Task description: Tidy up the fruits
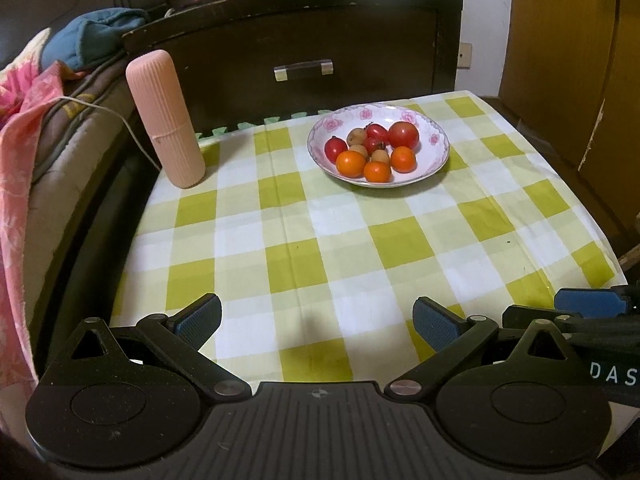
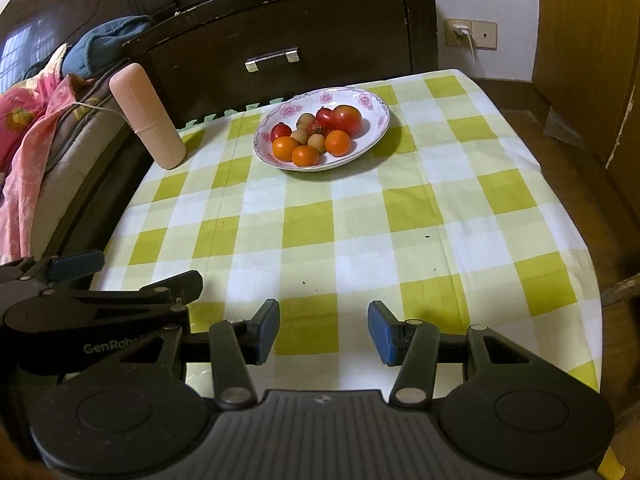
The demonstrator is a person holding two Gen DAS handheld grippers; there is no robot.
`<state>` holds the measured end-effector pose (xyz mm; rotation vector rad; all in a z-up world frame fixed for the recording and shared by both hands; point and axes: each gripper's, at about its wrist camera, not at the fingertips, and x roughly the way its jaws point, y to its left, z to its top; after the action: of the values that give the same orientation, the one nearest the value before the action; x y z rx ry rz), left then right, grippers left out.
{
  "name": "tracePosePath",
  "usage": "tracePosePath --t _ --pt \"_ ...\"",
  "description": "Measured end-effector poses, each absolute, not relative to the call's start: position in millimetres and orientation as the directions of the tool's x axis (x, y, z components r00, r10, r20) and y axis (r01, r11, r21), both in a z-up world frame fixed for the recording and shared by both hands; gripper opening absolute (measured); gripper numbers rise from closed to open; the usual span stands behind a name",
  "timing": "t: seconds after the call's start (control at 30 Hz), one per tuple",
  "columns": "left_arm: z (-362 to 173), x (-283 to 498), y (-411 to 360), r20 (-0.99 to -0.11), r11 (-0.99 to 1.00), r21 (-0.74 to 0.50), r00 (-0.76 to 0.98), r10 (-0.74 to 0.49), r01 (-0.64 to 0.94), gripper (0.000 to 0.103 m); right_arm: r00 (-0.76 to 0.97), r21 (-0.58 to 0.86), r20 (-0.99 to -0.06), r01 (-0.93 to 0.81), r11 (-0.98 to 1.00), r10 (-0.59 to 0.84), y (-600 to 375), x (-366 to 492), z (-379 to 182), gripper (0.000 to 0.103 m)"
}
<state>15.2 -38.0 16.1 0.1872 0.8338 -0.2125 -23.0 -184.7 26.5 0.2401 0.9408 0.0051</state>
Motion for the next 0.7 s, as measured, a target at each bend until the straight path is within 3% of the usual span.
tracePosePath --t 0.7 --pt "16.3 10.0 -36.1 -0.744 0.963 0.086 0.659 -0.109 0.257 0.102 0.591 0.209 -0.799 0.101 0.973 0.11 -183.4 -25.1 25.9 0.047"
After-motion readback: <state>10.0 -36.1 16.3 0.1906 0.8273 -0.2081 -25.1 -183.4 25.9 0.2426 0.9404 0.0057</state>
